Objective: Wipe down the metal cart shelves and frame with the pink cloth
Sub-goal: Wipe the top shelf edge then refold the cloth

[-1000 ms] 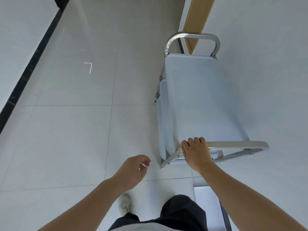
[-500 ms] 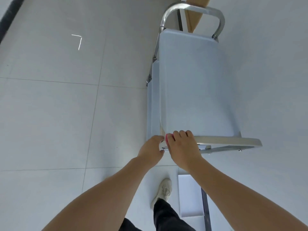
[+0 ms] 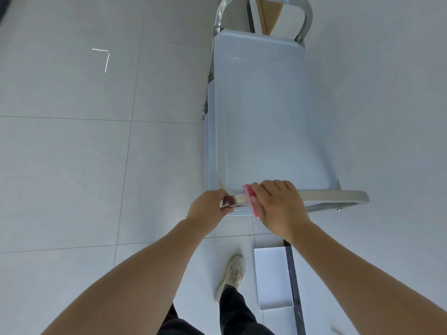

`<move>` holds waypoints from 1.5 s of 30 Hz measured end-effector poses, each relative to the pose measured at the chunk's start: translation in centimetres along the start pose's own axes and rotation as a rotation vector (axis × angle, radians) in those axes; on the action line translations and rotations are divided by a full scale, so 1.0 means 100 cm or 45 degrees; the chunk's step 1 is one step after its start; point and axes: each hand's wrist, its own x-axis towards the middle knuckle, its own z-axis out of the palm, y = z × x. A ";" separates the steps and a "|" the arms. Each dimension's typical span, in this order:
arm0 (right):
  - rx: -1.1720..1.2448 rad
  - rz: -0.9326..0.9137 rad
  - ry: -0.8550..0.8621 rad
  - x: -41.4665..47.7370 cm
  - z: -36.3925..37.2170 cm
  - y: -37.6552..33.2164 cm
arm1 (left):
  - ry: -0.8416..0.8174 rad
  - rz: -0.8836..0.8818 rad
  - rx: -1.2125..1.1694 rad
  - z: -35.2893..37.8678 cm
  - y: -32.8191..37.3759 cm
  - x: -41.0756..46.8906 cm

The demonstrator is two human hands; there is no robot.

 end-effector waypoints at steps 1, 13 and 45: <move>0.033 0.024 -0.012 -0.007 -0.001 0.013 | -0.004 0.002 0.032 0.000 0.000 0.001; 0.113 0.230 0.024 -0.020 -0.001 0.024 | -0.158 0.299 0.115 -0.015 0.048 0.003; 0.825 1.299 0.333 -0.100 0.008 0.171 | -0.148 0.267 0.073 -0.012 0.058 0.004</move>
